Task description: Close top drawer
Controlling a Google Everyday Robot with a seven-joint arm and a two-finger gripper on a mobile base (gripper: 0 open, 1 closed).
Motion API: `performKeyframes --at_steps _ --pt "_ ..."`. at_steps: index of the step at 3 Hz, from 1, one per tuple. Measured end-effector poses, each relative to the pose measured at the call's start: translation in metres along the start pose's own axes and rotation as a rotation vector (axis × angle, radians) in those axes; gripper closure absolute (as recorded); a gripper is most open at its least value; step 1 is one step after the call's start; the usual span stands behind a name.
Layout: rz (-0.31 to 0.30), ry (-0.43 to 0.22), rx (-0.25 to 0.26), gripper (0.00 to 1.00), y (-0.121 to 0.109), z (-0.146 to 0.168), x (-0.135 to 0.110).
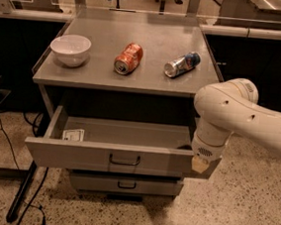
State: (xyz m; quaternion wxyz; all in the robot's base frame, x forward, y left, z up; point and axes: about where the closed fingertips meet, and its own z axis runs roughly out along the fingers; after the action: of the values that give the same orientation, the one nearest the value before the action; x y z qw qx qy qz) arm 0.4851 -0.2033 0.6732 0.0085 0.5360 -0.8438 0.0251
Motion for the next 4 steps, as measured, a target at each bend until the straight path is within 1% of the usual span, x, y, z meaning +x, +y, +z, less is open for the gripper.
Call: performKeyframes --at_steps 1,2,3,4 --pt "0.039 -0.043 -0.022 1.00 -0.001 0.004 -0.018" --pt "0.097 -0.078 -0.018 1.00 -0.022 0.003 -0.035" --pt "0.145 -0.093 -0.010 1.00 -0.045 0.002 -0.041" --pt "0.179 -0.103 -0.003 1.00 -0.064 0.001 -0.042"
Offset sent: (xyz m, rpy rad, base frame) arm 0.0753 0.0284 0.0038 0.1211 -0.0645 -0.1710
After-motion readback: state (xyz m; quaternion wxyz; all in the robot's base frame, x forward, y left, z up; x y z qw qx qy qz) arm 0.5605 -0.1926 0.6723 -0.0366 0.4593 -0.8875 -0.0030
